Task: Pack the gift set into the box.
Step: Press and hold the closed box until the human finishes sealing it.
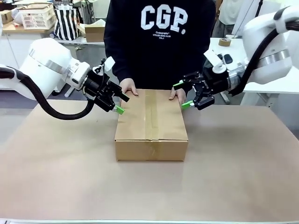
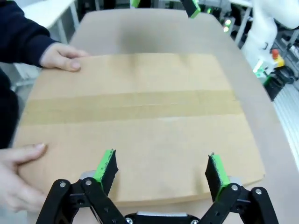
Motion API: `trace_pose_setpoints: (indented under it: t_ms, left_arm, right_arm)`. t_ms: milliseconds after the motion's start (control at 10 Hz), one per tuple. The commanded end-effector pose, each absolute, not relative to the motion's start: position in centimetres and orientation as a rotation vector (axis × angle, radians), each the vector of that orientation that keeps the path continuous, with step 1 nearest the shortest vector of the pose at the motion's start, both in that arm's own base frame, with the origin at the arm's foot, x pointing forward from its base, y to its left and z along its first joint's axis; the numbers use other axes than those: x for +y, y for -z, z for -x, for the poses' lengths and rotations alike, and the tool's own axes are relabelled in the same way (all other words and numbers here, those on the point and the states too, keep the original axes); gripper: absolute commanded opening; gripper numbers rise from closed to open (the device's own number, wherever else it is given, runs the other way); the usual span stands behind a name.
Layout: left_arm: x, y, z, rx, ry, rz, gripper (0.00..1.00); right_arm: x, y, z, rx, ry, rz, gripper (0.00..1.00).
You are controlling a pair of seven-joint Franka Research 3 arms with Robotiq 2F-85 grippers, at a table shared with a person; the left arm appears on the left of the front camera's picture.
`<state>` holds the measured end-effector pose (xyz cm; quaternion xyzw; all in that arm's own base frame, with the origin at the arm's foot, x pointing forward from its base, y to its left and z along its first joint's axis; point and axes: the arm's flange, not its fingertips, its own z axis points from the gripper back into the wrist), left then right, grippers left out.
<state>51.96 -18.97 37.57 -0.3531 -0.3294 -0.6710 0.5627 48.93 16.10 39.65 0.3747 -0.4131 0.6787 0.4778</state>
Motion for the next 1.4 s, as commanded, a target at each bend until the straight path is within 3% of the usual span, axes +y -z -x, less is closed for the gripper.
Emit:
trace_pose_setpoints:
  t_ms: [0, 200, 700, 1300]
  left_arm:
    - [-20.5, -36.9, -50.4, -1.047, 1.647, 0.724, 1.0]
    - [-21.2, -36.0, -49.8, -1.118, 1.607, 0.777, 1.0]
    - [-21.2, -33.6, -50.2, -1.004, 1.469, 0.9, 1.0]
    - [-21.2, -30.7, -50.9, -0.938, 1.379, 0.875, 1.0]
  right_arm:
    - [17.4, -37.5, -49.8, -0.91, -1.56, -0.865, 1.0]
    - [18.1, -35.6, -49.9, -0.895, -1.49, -0.855, 1.0]
    - [19.5, -32.3, -51.2, -0.914, -1.414, -0.792, 1.0]
    - [20.5, -30.8, -51.7, -0.905, -1.387, -0.811, 1.0]
